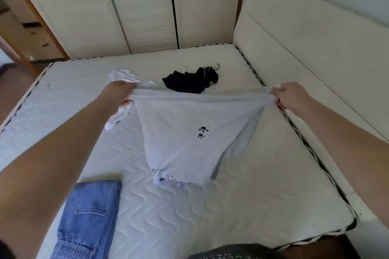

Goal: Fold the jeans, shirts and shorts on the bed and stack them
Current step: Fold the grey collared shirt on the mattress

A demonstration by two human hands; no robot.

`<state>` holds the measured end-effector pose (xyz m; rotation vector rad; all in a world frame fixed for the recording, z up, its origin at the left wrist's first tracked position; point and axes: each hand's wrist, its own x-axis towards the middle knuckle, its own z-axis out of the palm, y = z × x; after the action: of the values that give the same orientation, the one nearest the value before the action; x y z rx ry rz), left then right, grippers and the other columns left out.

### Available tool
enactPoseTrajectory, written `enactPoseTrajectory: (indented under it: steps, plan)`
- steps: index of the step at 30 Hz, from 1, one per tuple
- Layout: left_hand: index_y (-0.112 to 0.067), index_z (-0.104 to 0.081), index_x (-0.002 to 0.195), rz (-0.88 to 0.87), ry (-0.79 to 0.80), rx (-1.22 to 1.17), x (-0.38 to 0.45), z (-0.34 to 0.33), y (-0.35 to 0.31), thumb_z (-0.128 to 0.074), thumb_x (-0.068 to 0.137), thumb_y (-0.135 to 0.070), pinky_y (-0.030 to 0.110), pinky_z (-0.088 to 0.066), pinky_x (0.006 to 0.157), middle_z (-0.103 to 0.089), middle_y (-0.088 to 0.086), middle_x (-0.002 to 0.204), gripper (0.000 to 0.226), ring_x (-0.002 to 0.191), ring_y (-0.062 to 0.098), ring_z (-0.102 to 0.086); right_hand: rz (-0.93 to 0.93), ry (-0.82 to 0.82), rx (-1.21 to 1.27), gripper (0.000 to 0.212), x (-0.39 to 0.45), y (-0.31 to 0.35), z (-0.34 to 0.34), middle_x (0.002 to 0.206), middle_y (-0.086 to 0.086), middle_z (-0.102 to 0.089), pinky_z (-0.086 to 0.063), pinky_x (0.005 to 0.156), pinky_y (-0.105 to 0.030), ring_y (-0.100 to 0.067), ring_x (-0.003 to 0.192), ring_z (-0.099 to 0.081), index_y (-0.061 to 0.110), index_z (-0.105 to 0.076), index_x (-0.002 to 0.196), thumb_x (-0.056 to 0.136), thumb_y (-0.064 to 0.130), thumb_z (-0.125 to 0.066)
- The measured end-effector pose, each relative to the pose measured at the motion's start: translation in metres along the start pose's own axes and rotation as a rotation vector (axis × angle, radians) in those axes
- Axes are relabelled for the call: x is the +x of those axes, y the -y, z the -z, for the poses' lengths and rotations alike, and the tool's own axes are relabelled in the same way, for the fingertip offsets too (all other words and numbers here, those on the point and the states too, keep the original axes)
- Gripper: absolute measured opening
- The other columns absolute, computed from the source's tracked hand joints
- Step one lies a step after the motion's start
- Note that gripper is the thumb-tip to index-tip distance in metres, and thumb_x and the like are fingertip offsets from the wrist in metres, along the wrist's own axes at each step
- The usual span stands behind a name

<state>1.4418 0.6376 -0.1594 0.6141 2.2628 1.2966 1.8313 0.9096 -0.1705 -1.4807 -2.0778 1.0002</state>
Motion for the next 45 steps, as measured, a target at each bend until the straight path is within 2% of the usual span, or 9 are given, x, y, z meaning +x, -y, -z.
enactPoseTrajectory:
  steps: [5,9,12,18,21,27,34,38,45]
  plan:
    - [-0.019,-0.059,0.083,-0.106,-0.229,-0.144,0.022,0.049,-0.06,-0.064,0.095,-0.022,0.014,-0.054,0.055,-0.054,0.003,0.082,0.014,0.072,0.01,-0.054,0.005,-0.084,0.24,0.026,0.054,0.057,0.045,0.08,-0.023,-0.063,-0.057,0.069,-0.038,-0.025,0.058,-0.061,-0.006,-0.062,0.11,0.101,0.011,-0.045]
    - [-0.018,-0.065,0.088,-0.146,-0.328,-0.148,0.035,0.072,-0.077,-0.063,0.094,-0.018,0.02,-0.052,0.059,-0.056,0.003,0.078,0.006,0.067,0.011,-0.054,-0.032,-0.148,0.352,0.026,0.078,0.074,0.06,0.05,-0.005,-0.065,-0.054,0.046,-0.022,-0.011,0.043,-0.062,-0.001,-0.063,0.112,0.1,0.012,-0.044]
    - [-0.015,-0.068,0.103,-0.126,-0.368,-0.044,0.039,0.075,-0.05,-0.068,0.093,-0.02,0.019,-0.051,0.054,-0.059,0.005,0.08,0.012,0.061,0.012,-0.052,0.02,-0.134,0.322,0.027,0.079,0.057,0.05,0.071,-0.014,-0.069,-0.056,0.053,-0.025,-0.014,0.05,-0.066,0.0,-0.067,0.106,0.097,0.012,-0.045]
    - [-0.007,-0.071,0.084,0.018,-0.295,0.35,0.019,0.035,0.083,-0.058,0.093,-0.019,0.03,-0.056,0.06,-0.066,0.0,0.053,0.02,0.047,0.013,-0.063,-0.032,-0.053,0.262,0.022,0.057,-0.041,-0.009,0.072,-0.017,-0.068,-0.055,0.045,-0.022,-0.015,0.045,-0.067,0.004,-0.065,0.111,0.096,0.004,-0.051]
    - [0.001,-0.058,0.102,0.242,-0.229,0.165,-0.011,0.003,0.159,-0.047,0.099,-0.011,0.023,-0.05,0.039,-0.066,0.013,0.061,0.017,0.036,0.012,-0.06,-0.154,0.007,0.295,0.03,0.035,-0.103,-0.041,0.095,-0.023,-0.065,-0.054,0.045,-0.019,-0.012,0.045,-0.066,0.0,-0.06,0.123,0.097,-0.004,-0.046]
    - [-0.006,-0.044,0.125,0.441,-0.074,-0.17,-0.103,-0.049,0.249,-0.029,0.099,0.01,0.024,-0.052,0.046,-0.053,0.023,0.094,0.034,0.048,0.019,-0.066,-0.354,0.15,0.356,0.036,-0.035,-0.193,-0.081,0.092,-0.02,-0.061,-0.055,0.055,-0.014,-0.019,0.063,-0.065,-0.005,-0.063,0.118,0.089,-0.018,-0.046]
    - [0.005,-0.064,0.108,0.586,-0.156,-0.145,-0.191,-0.085,0.315,-0.036,0.092,0.016,0.039,-0.049,0.089,-0.058,0.02,0.114,0.034,0.099,0.03,-0.054,-0.524,0.246,0.251,0.033,-0.106,-0.257,-0.104,0.109,-0.019,-0.06,-0.055,0.086,-0.028,-0.027,0.09,-0.061,-0.008,-0.064,0.118,0.093,-0.016,-0.044]
    - [-0.001,-0.07,0.098,0.601,-0.15,-0.047,-0.218,-0.09,0.345,-0.05,0.092,0.008,0.043,-0.053,0.089,-0.067,0.018,0.107,0.023,0.092,0.031,-0.062,-0.512,0.349,0.019,0.032,-0.129,-0.28,-0.11,0.103,-0.015,-0.064,-0.051,0.091,-0.042,-0.023,0.088,-0.065,0.004,-0.071,0.109,0.095,-0.009,-0.045]
    - [-0.022,-0.076,0.098,0.498,0.02,0.359,-0.234,-0.086,0.366,-0.069,0.086,-0.01,0.031,-0.047,0.063,-0.075,0.002,0.082,0.018,0.077,0.021,-0.068,-0.462,0.388,-0.079,0.033,-0.152,-0.309,-0.119,0.093,-0.012,-0.071,-0.058,0.073,-0.029,-0.023,0.08,-0.071,0.009,-0.072,0.108,0.098,-0.002,-0.043]
